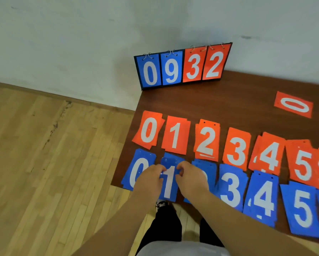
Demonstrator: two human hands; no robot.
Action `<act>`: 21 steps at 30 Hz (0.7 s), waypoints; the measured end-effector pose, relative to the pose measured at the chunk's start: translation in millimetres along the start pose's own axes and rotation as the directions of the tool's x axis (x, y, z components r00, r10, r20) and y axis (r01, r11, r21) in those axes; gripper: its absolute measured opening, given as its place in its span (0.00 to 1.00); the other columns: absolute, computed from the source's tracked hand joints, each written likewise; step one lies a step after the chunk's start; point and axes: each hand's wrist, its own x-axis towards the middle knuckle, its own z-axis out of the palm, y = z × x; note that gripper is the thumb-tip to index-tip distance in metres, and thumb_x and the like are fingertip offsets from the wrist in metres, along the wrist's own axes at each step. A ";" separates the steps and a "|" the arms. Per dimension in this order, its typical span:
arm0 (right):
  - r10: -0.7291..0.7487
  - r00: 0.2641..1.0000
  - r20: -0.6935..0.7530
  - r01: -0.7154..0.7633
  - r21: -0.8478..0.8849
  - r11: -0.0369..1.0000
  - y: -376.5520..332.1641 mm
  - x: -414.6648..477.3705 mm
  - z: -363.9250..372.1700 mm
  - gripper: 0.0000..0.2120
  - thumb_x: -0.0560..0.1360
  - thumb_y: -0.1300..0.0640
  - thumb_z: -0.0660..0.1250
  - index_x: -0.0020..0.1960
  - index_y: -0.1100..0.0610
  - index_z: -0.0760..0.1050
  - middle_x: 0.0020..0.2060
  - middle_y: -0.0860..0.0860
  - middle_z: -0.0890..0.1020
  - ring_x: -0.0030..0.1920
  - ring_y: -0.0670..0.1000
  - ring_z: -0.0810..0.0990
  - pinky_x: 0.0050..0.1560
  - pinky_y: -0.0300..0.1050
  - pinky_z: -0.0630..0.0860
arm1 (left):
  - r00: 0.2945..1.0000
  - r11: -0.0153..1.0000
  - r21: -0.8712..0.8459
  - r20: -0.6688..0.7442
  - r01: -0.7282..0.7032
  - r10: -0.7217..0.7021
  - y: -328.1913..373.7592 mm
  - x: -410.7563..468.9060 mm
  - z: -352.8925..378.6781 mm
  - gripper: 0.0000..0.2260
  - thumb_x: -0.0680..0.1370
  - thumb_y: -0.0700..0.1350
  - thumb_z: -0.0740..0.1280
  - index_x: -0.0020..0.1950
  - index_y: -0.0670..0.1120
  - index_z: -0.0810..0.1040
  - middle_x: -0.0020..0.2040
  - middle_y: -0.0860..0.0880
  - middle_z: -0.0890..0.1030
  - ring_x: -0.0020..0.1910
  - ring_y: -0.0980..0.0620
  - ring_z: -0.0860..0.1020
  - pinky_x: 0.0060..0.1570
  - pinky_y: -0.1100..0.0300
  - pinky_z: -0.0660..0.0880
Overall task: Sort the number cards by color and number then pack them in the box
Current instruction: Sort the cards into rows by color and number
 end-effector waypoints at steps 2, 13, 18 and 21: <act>0.020 0.999 -0.027 -0.022 -0.059 0.998 -1.6 2.4 5.3 0.12 0.81 0.53 0.64 0.64 0.48 0.75 0.53 0.47 0.82 0.52 0.50 0.81 0.48 0.42 0.74 | 0.999 0.993 0.114 0.011 -0.039 0.038 -2.3 8.4 2.0 0.15 0.83 0.44 0.65 0.69 0.54 0.74 0.64 0.53 0.76 0.61 0.52 0.75 0.58 0.56 0.75; -0.005 0.996 -0.084 0.005 -0.005 1.000 21.4 7.8 -41.2 0.15 0.79 0.49 0.69 0.64 0.48 0.78 0.60 0.47 0.76 0.62 0.50 0.74 0.61 0.45 0.75 | 0.994 0.956 0.282 -0.039 -0.083 0.098 10.9 25.6 -18.6 0.19 0.82 0.57 0.64 0.71 0.55 0.73 0.61 0.53 0.70 0.61 0.50 0.71 0.62 0.55 0.71; 0.127 0.963 -0.240 -0.102 0.111 0.988 81.5 6.4 -109.2 0.13 0.77 0.51 0.70 0.61 0.48 0.79 0.64 0.48 0.75 0.62 0.52 0.75 0.58 0.50 0.79 | 0.980 0.957 0.242 -0.078 -0.162 0.186 72.8 56.6 -25.4 0.20 0.81 0.57 0.66 0.70 0.53 0.73 0.65 0.52 0.72 0.66 0.49 0.71 0.66 0.53 0.71; 0.223 0.921 -0.318 -0.166 0.197 0.966 127.0 10.8 -150.4 0.10 0.75 0.53 0.72 0.57 0.50 0.80 0.61 0.51 0.76 0.55 0.54 0.78 0.55 0.51 0.79 | 0.964 0.947 0.220 -0.076 -0.233 0.255 125.6 81.5 -21.1 0.19 0.80 0.56 0.67 0.69 0.54 0.73 0.65 0.51 0.72 0.68 0.49 0.71 0.67 0.52 0.70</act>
